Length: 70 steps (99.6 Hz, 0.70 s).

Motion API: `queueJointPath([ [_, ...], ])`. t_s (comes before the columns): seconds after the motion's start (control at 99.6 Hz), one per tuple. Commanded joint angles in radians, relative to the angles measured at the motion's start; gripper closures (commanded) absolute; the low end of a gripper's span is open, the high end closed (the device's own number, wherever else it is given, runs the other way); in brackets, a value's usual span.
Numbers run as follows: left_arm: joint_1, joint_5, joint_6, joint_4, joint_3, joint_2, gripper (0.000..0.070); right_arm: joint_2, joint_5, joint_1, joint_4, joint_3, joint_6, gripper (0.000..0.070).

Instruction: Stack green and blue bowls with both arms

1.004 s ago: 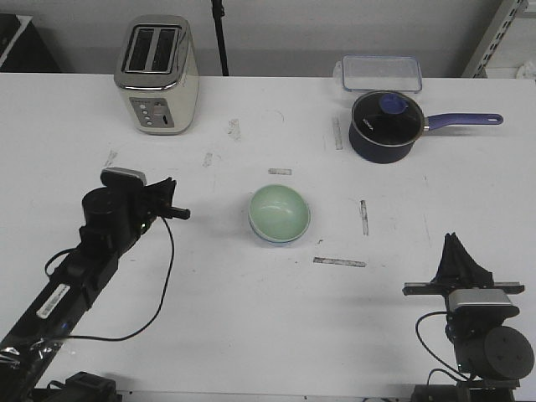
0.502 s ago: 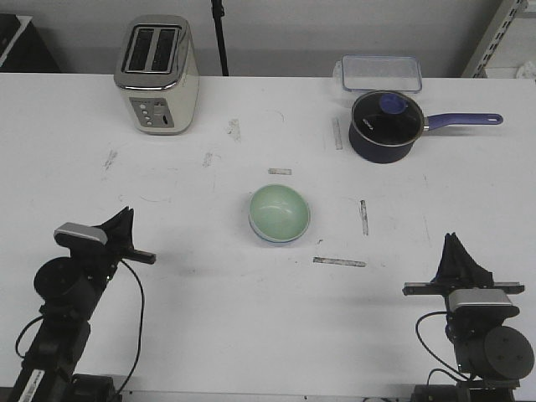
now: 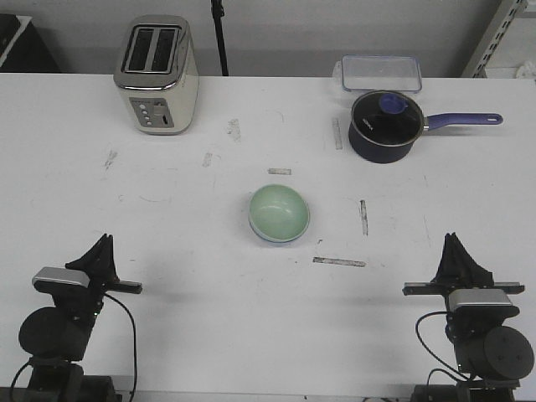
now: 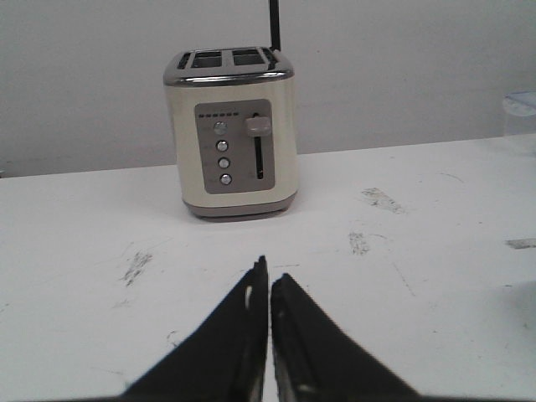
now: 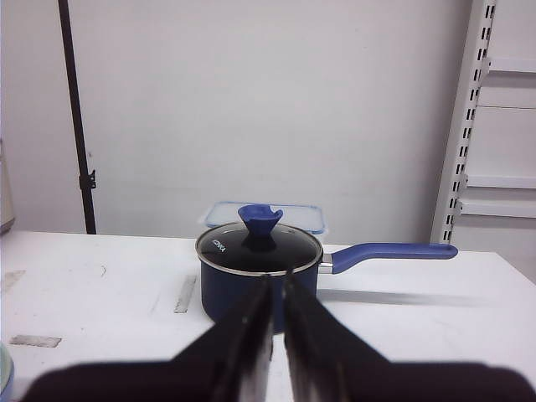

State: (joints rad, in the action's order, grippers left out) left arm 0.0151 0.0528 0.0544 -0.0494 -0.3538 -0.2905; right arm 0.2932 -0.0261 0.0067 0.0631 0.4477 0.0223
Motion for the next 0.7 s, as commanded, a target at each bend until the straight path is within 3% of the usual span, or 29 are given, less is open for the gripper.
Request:
queueJointPath([
  [0.0,-0.003,-0.013,0.000,-0.002,-0.002,0.022,0.0699,0.000,0.000,0.000,-0.011,0.003,-0.003,0.0685],
  [0.693,-0.003,-0.028,-0.003,0.004,-0.002,0.100,0.0698,0.000,0.000,0.000,-0.011,0.003,-0.003,0.0685],
])
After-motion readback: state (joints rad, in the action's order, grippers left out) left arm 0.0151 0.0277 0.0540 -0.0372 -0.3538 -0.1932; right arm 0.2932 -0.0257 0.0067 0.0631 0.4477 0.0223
